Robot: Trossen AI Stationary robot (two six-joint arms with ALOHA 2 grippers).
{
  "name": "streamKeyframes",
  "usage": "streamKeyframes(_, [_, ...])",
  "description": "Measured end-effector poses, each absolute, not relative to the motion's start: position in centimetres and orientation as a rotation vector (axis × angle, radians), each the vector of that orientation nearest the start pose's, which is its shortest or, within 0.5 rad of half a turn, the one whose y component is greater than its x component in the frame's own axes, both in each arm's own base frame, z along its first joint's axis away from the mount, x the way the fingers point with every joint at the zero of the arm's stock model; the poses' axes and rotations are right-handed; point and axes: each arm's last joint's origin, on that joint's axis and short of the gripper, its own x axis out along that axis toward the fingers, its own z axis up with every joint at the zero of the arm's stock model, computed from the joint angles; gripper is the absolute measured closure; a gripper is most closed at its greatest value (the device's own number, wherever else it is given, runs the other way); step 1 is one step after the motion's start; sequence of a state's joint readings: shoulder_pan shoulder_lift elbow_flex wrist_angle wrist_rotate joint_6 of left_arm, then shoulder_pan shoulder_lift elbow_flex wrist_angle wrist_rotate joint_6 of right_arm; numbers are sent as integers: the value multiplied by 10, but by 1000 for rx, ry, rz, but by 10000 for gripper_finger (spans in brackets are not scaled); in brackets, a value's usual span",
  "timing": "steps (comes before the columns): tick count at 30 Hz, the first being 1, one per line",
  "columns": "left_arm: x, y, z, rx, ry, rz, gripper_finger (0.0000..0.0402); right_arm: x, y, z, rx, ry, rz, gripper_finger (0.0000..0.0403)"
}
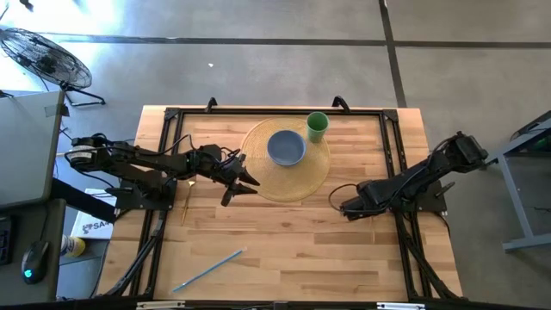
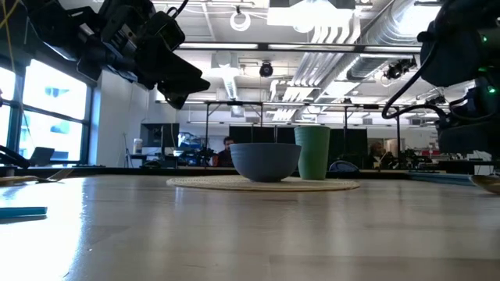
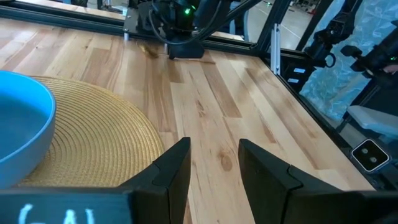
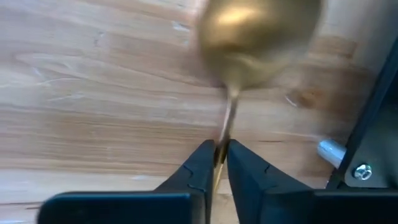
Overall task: Pick & Place Utensil
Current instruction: Put the gold spoon into the blue bowl
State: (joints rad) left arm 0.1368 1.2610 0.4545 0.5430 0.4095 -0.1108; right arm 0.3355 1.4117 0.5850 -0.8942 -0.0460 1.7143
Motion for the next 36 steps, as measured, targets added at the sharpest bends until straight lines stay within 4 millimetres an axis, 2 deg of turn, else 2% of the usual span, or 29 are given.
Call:
streamKeyframes(5, [243,22,195,-181,269,-257,269,165,59,130,983,1400,-1156,394])
streamKeyframes(12, [243,22,195,-181,269,-257,269,167,63,129,933,1356,-1110,367])
streamKeyframes(18, [243,22,195,-181,270,-256,269,169,65,130,894,1324,-1064,390])
streamKeyframes(22, [243,22,195,-178,270,-256,269,183,68,138,860,1242,-989,395])
streamKeyframes(27, [243,22,195,-175,269,-257,269,197,70,145,770,1154,-854,379])
streamKeyframes(30, [243,22,195,-172,269,-256,269,206,73,142,730,1123,-781,378])
streamKeyframes(36, [243,22,195,-169,268,-255,269,221,78,123,615,1106,-715,388])
